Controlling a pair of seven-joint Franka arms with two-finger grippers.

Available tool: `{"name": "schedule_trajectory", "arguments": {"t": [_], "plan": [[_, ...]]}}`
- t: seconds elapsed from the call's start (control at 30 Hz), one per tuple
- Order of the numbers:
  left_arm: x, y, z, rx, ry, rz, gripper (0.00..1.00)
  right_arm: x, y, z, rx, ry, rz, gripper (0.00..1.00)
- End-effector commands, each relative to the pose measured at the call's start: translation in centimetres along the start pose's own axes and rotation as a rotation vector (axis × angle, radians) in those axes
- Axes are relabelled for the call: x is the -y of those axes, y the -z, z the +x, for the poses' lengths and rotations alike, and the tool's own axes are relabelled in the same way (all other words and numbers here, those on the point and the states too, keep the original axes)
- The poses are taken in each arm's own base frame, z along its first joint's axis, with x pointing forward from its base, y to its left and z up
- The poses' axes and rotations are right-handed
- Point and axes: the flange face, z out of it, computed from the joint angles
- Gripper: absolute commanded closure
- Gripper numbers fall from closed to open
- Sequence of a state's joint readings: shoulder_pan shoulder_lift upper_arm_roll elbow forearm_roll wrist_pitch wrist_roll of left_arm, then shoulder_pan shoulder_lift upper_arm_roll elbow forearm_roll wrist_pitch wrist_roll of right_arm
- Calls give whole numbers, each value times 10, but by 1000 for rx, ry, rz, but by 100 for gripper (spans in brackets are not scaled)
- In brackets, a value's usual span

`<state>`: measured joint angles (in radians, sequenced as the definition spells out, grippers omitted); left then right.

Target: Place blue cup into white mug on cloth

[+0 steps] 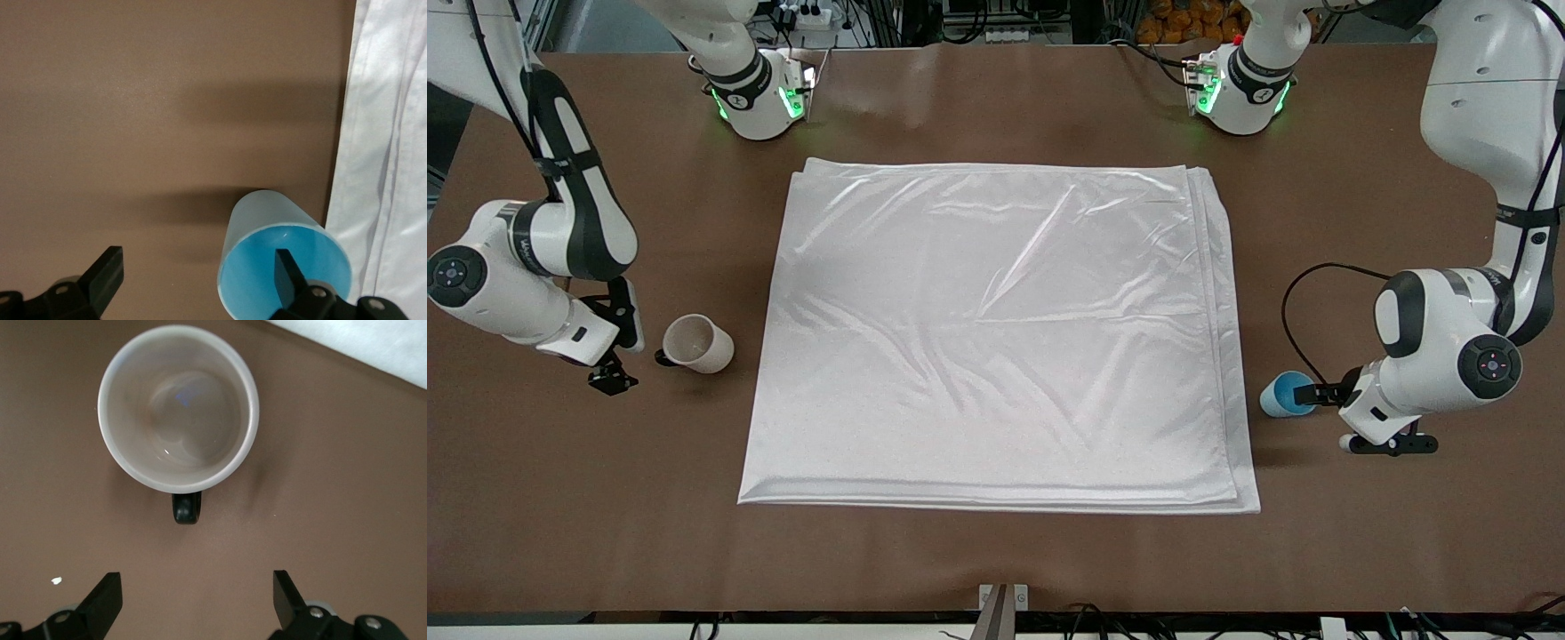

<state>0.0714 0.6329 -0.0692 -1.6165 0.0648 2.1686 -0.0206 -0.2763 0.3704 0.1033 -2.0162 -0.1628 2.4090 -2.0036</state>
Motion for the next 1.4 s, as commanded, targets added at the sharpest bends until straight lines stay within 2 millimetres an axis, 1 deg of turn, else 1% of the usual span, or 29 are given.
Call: {"name": "schedule_trajectory", "arguments": {"t": [0.0,0.1,0.27,0.33,0.4,0.57,0.63,0.67,0.77,0.83,0.9,0.97,1.07,1.1,1.17,1.27,1.3,1.37], "plan": [[-2,3,-5,-7,31,-11,0,7,-29,-5,-10,40,5,0],[-5,-1,-5,-2,28,-11,0,11,-41,-9,-18,47,8,0],[-9,-7,-5,-7,25,-13,0,9,-47,-4,-44,50,5,0],[-10,-15,-7,-4,23,-13,0,10,-54,-1,-58,49,7,0],[-10,-15,-6,-15,23,-14,0,10,-60,-2,-60,58,-1,0],[-12,-19,-6,-24,23,-15,0,18,-73,7,-80,55,-15,0],[-12,-24,-7,-21,24,-18,0,20,-77,11,-81,56,-19,0],[-12,-24,-6,-25,24,-18,5,22,-78,11,-81,54,-19,0],[-13,-26,-7,-27,22,-18,25,21,-78,13,-83,56,-19,0],[-13,-26,-7,-27,22,-18,41,18,-77,17,-86,65,-24,0],[-13,-25,-6,-28,22,-18,49,17,-74,19,-89,71,-31,0],[-13,-26,-7,-27,22,-18,55,17,-74,19,-93,78,-31,5],[-14,-25,-6,-28,21,-18,66,17,-76,25,-100,87,-30,16],[-15,-25,-6,-29,19,-19,71,17,-75,24,-100,85,-29,20],[-14,-25,-6,-28,21,-19,82,19,-77,23,-102,83,-29,34],[-14,-24,-6,-29,35,-36,96,17,-74,22,-99,82,-37,47],[-14,-24,-6,-29,42,-43,99,17,-72,20,-97,81,-39,49],[-14,-24,-6,-29,47,-49,100,17,-70,19,-94,79,-43,51]]}}
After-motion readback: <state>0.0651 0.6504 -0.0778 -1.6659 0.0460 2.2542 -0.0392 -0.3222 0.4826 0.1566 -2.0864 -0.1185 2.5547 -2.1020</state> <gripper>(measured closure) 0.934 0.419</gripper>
